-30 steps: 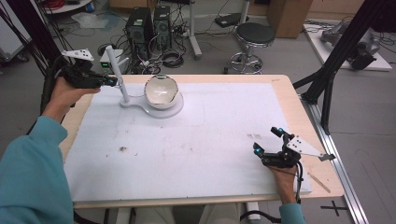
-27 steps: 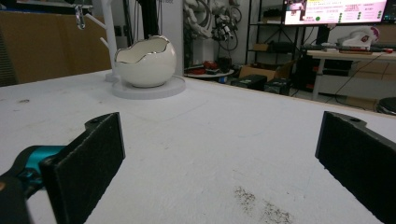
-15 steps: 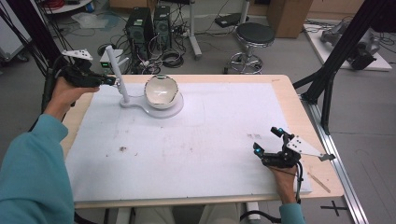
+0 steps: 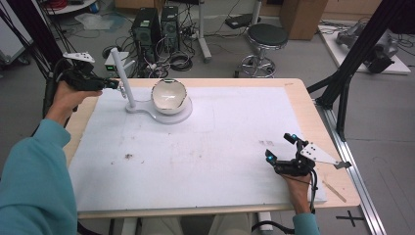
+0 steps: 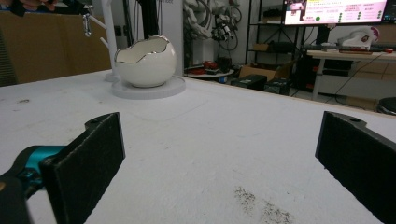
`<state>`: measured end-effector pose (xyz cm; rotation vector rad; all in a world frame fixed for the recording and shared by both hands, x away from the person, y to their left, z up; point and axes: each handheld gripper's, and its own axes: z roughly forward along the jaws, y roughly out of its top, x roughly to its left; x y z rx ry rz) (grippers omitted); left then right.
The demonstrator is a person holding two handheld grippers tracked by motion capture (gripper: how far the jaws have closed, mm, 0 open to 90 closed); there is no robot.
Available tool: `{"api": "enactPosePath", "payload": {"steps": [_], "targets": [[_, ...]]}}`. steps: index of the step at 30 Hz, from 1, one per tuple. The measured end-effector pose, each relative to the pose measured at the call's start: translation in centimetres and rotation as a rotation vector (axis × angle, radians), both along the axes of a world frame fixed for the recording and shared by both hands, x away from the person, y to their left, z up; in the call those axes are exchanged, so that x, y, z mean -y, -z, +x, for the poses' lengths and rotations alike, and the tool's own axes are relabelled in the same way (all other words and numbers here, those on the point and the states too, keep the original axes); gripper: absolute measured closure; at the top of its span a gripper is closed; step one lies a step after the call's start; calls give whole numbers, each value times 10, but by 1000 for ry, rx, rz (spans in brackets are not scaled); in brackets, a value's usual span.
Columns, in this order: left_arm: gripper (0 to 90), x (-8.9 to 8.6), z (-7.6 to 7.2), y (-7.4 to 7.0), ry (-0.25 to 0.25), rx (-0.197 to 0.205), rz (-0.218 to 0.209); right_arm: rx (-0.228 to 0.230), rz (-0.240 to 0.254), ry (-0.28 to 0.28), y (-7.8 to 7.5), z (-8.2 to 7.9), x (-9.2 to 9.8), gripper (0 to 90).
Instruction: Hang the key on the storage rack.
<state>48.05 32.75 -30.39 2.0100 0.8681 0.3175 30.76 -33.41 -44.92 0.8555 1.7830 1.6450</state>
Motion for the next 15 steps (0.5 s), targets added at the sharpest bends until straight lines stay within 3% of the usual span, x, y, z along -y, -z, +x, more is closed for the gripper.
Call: {"api": "enactPosePath", "payload": {"steps": [15], "targets": [[884, -3, 6, 7, -11, -11, -1, 2, -2, 0, 0, 0, 0, 6]]}}
